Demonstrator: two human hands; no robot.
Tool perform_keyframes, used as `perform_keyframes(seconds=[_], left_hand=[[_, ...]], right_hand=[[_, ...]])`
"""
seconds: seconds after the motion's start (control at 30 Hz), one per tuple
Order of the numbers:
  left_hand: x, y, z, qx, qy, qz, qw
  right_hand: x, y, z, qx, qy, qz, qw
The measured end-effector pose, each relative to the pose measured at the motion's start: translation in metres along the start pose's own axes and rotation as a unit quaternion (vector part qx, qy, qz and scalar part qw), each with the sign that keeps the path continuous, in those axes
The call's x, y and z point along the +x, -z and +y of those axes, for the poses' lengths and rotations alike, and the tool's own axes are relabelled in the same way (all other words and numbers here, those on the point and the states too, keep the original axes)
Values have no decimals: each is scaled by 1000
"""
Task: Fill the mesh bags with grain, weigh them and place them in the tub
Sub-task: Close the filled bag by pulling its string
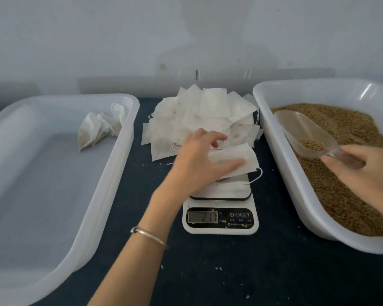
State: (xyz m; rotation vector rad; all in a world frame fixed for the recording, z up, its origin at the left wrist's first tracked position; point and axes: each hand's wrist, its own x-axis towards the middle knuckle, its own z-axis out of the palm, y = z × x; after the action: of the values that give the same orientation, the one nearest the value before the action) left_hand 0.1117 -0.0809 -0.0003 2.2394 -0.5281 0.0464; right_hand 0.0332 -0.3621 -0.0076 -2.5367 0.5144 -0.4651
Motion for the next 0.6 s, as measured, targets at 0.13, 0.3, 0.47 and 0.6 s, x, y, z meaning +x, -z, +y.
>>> perform_keyframes(seconds=[0.13,0.3,0.47,0.6], left_hand=[[19,-28,18,221,-47,-74,971],[36,-29,9,245,-61,-30,967],[29,-18,3,-222,96,16,970],[37,1,4,-619,236,26,749]], right_hand=[[-1,1,-3,-5,-8,1,1000],[-2,2,-8,-7,-21,-1,1000],[-2,1,-7,-12,-22,-16,1000],[-3,-1,-5,-12,-21,-20,1000]])
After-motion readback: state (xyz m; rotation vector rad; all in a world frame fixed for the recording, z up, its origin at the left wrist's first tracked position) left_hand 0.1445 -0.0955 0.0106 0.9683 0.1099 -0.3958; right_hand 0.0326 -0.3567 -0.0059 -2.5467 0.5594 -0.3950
